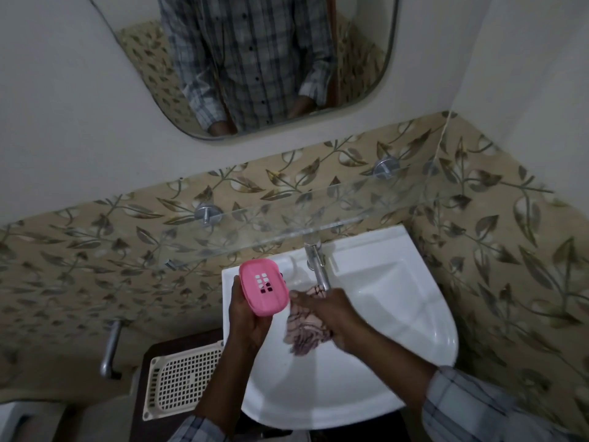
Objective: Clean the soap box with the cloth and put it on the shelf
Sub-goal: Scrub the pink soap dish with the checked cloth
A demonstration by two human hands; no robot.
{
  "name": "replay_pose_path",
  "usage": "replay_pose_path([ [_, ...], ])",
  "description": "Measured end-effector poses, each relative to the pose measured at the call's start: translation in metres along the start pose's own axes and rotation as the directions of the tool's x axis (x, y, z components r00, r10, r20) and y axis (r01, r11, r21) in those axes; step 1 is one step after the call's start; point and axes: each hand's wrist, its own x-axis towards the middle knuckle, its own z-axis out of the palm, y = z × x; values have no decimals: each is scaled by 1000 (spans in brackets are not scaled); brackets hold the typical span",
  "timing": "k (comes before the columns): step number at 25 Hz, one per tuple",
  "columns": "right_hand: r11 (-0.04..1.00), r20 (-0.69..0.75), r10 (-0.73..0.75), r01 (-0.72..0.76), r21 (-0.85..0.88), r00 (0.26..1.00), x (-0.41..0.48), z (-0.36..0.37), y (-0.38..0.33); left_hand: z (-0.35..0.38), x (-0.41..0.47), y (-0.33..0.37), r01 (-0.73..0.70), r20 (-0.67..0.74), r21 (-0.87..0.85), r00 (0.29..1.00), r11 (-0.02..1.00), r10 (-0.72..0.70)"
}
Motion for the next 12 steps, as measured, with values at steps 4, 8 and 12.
replay_pose_path([
  [4, 957, 4, 69, -68, 281, 998, -6, 16, 20, -3, -3, -24, -192, -109, 387, 962, 902, 251],
  [8, 980, -241, -194, 178, -86, 951, 1, 12, 25, -12, -11, -27, -412, 86, 863, 689, 292, 719],
  [12, 804, -98, -514, 439, -402, 852, -12, 19, 33, 10, -18, -22, -247, 8, 801, 915, 546, 404],
])
